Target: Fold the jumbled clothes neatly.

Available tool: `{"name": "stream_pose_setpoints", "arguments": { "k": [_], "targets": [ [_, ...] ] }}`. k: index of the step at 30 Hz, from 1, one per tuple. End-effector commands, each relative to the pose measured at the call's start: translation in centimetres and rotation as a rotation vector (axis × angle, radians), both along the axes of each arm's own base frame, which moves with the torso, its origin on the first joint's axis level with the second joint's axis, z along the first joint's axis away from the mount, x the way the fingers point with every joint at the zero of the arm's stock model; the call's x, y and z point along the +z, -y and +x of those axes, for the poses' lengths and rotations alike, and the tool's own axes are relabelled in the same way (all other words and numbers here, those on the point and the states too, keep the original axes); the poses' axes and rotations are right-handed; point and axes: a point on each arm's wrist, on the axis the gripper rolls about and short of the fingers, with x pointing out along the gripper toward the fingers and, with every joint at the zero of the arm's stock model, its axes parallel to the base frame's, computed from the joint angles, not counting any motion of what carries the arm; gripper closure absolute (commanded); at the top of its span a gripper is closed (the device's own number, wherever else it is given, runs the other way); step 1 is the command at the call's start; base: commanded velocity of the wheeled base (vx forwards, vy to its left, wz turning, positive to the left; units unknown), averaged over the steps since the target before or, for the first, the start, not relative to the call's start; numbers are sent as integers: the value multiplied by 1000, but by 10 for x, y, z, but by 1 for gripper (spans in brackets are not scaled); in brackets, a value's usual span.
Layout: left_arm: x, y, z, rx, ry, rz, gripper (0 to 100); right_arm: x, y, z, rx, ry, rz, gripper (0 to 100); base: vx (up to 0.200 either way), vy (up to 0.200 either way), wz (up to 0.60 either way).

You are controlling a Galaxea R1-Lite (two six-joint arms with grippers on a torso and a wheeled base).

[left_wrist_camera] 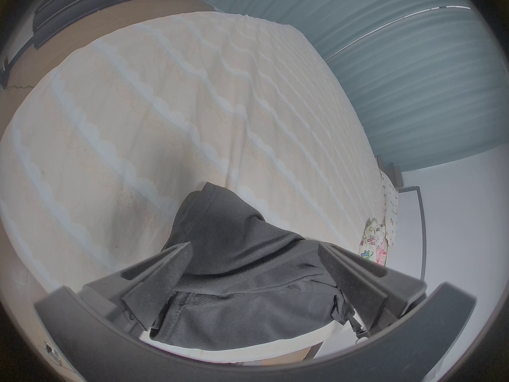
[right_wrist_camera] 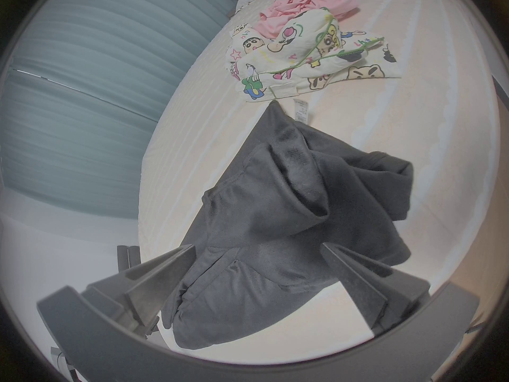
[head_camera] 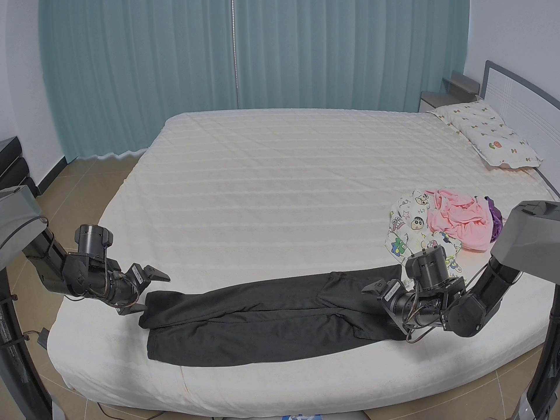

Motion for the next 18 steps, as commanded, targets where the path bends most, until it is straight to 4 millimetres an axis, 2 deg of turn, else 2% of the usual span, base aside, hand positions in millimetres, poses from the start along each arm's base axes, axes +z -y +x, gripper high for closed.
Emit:
{"name": "stream_pose_setpoints", "arguments": {
  "k": [1,3,4,7,12,18],
  "targets": [
    [0,-1,0,3,0,0,0,-12,-4,5,-5,-17,-23,0,0,0,0],
    [0,-1,0,3,0,0,0,-13,-7,6,-13,-10,-39,0,0,0,0],
    [0,-1,0,3,0,0,0,-14,-7,7,-15,-9,-41,100,0,0,0],
    [1,-1,0,4,2,0,0,-19,-14,9,-44,-20,-103,100,0,0,0],
    [9,-4,-2,12,24,5,0,-17,-17,9,-54,-22,-129,100,0,0,0],
    [44,-6,-18,29,100,30,0,-4,-11,14,-82,29,-112,100,0,0,0]
  ]
}}
